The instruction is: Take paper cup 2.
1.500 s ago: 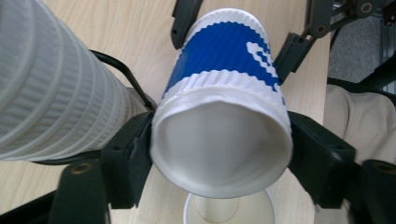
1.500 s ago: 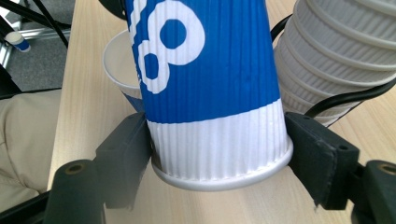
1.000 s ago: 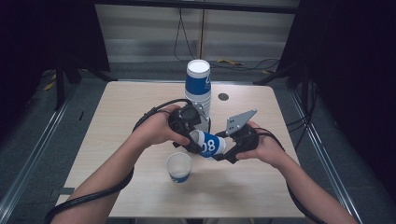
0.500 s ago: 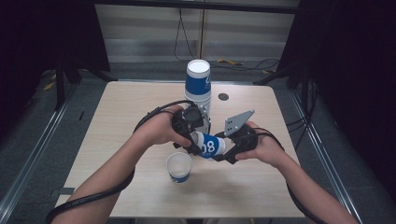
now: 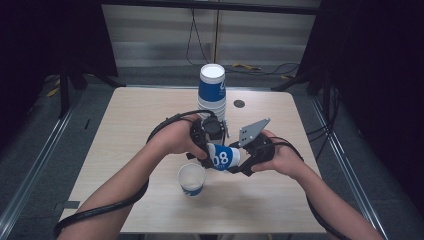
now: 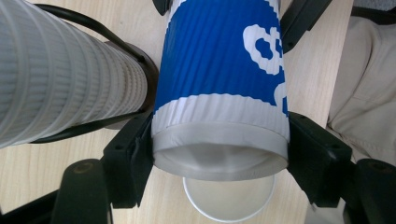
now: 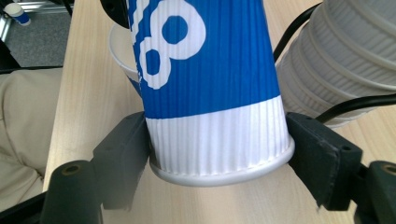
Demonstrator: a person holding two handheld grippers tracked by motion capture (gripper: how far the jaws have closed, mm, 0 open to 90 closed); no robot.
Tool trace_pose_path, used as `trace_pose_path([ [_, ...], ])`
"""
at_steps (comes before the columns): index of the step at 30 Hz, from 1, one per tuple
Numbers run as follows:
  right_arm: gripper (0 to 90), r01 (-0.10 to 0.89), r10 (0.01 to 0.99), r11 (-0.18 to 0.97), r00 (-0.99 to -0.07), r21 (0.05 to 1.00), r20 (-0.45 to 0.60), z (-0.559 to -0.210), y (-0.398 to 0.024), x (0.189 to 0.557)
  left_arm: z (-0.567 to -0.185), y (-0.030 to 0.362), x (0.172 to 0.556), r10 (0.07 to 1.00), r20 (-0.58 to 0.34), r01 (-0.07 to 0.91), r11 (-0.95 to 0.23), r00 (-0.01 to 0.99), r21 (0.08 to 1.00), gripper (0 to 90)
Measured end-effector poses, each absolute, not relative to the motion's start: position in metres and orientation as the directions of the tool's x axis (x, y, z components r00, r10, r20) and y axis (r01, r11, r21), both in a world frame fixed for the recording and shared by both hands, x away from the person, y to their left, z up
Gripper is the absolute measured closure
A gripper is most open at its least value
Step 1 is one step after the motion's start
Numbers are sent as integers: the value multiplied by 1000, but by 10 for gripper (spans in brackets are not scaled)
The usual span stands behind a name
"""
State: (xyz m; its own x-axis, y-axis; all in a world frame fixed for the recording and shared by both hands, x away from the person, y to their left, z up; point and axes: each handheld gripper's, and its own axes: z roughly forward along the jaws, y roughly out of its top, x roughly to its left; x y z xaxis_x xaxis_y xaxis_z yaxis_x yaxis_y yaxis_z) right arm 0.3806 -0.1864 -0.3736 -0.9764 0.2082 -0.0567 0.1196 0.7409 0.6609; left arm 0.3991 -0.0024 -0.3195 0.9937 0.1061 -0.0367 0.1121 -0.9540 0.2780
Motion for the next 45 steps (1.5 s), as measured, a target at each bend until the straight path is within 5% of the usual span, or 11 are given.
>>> trace_pose_path([
  [45,220,33,157,740,-980,672,-125,-369,-184,377,-329,-6,398,87,-26,91,-970,996,227,304],
])
